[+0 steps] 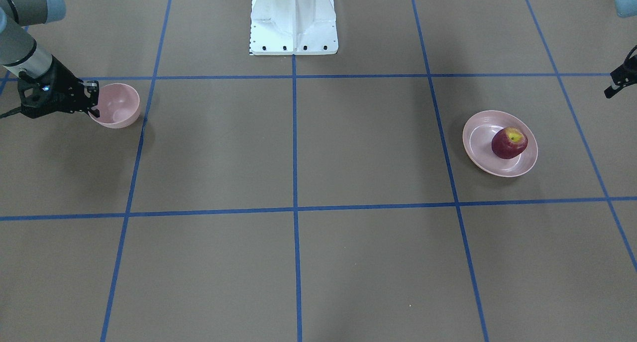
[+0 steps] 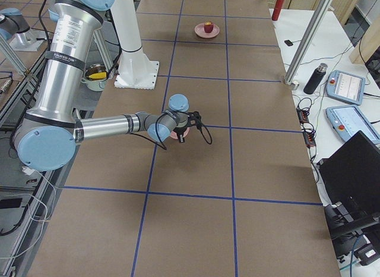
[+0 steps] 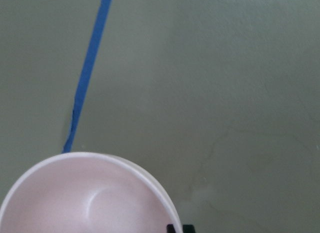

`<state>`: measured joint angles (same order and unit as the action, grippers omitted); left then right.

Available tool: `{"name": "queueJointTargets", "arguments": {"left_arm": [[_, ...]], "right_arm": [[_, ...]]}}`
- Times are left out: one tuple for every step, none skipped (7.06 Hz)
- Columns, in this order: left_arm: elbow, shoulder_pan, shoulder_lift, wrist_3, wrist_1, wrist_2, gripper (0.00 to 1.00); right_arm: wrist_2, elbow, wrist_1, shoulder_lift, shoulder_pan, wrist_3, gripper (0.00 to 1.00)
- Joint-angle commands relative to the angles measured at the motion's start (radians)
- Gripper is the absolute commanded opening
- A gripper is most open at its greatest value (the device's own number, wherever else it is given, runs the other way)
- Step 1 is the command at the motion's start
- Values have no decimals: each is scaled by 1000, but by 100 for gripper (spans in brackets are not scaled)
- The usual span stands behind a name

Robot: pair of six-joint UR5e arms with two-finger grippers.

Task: Move apple from plate to bowl
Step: 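Slide the pink bowl to table centre with right gripper while left gripper descends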

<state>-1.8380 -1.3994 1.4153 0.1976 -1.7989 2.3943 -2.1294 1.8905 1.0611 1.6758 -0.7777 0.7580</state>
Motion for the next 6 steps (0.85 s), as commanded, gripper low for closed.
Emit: {"name": "queueJointTargets", "arguments": {"left_arm": [[20, 59, 127, 83, 12, -9, 98], [26, 183, 155, 293, 1, -21, 98], [20, 262, 209, 415, -2, -144, 98], [19, 304, 209, 416, -2, -176, 98], [22, 313, 212, 414, -3, -176, 98], [25, 318, 218, 411, -29, -176, 98]], "right_arm": [[28, -54, 541, -492, 4, 27, 0], [35, -129, 615, -625, 11, 61, 0], [42, -198, 547, -681, 29, 149, 0], [45, -361, 416, -793, 41, 264, 0], [46, -536, 292, -903, 49, 344, 0], [93, -623, 230, -956, 73, 365, 0]]}}
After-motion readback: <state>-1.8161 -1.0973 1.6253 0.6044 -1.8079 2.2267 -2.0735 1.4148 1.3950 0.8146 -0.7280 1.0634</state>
